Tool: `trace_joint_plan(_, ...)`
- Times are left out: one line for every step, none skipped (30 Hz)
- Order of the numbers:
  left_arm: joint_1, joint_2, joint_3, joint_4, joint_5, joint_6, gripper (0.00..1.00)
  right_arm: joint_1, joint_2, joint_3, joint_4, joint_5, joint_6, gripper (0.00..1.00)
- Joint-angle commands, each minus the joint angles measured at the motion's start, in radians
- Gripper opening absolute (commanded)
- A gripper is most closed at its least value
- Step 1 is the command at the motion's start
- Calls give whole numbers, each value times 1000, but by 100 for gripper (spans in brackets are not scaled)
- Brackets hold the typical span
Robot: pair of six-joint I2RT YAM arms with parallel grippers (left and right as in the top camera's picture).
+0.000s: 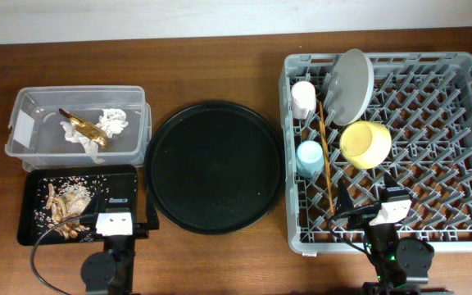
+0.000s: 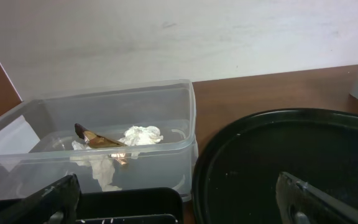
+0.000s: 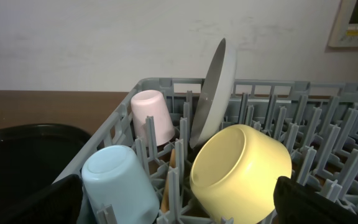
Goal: Sort waste into correct bins and load items into the dishwasher rack
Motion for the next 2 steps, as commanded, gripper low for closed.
trace_joint_plan(-5,-7,-5,-3,3,16,99,-6,-7,-5,-5,-13,-6,98)
trace_joint_plan(-5,-7,-5,-3,3,16,99,-6,-7,-5,-5,-13,-6,98)
